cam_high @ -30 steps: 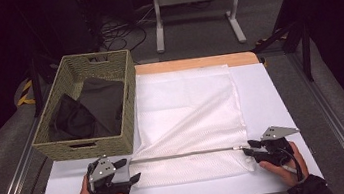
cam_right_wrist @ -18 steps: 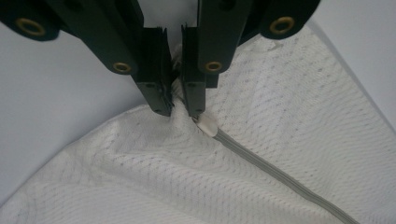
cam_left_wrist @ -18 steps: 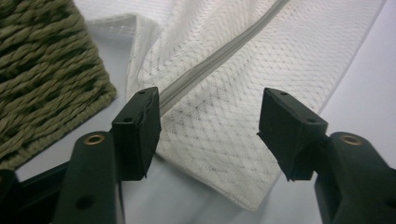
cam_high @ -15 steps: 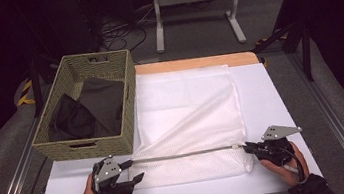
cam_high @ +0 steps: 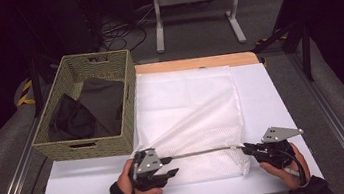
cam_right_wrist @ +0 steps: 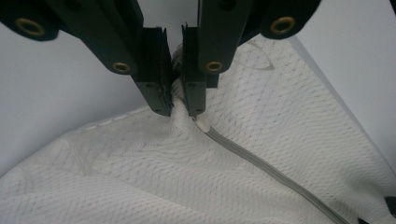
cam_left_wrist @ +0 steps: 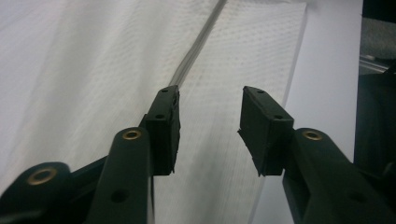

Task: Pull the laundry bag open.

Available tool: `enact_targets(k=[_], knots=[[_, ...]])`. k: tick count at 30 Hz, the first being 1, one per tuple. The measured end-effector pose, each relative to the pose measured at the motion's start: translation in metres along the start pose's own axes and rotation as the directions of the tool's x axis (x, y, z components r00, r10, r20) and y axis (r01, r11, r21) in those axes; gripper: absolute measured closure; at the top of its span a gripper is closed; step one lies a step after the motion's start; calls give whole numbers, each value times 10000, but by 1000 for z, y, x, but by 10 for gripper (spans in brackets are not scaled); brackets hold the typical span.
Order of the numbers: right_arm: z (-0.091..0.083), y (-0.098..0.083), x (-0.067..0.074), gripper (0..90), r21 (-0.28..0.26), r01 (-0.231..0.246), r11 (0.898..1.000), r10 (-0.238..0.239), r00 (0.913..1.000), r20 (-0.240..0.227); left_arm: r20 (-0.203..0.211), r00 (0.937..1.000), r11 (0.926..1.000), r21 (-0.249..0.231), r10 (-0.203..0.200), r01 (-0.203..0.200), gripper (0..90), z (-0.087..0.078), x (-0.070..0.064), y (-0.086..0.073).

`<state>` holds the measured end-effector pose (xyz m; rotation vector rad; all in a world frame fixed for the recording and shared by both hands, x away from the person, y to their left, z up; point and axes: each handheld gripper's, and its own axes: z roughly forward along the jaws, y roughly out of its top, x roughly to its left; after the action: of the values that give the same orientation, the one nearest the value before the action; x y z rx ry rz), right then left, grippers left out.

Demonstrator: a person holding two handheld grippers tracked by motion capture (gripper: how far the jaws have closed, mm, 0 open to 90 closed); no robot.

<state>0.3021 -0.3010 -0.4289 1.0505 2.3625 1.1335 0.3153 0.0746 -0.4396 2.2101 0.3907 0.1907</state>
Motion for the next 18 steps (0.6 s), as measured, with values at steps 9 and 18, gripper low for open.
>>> enact_targets(k=[9, 18], knots=[[-1, 3, 5, 827, -250, 104, 9996, -109, 9998, -182, 731, 9954, 9975, 285, 621, -644, 794, 54, -13, 48], [-5, 2, 11, 826, -439, 224, 9988, -239, 9992, -331, 856, 9961, 9993, 282, 232, -257, 751, 102, -24, 77]])
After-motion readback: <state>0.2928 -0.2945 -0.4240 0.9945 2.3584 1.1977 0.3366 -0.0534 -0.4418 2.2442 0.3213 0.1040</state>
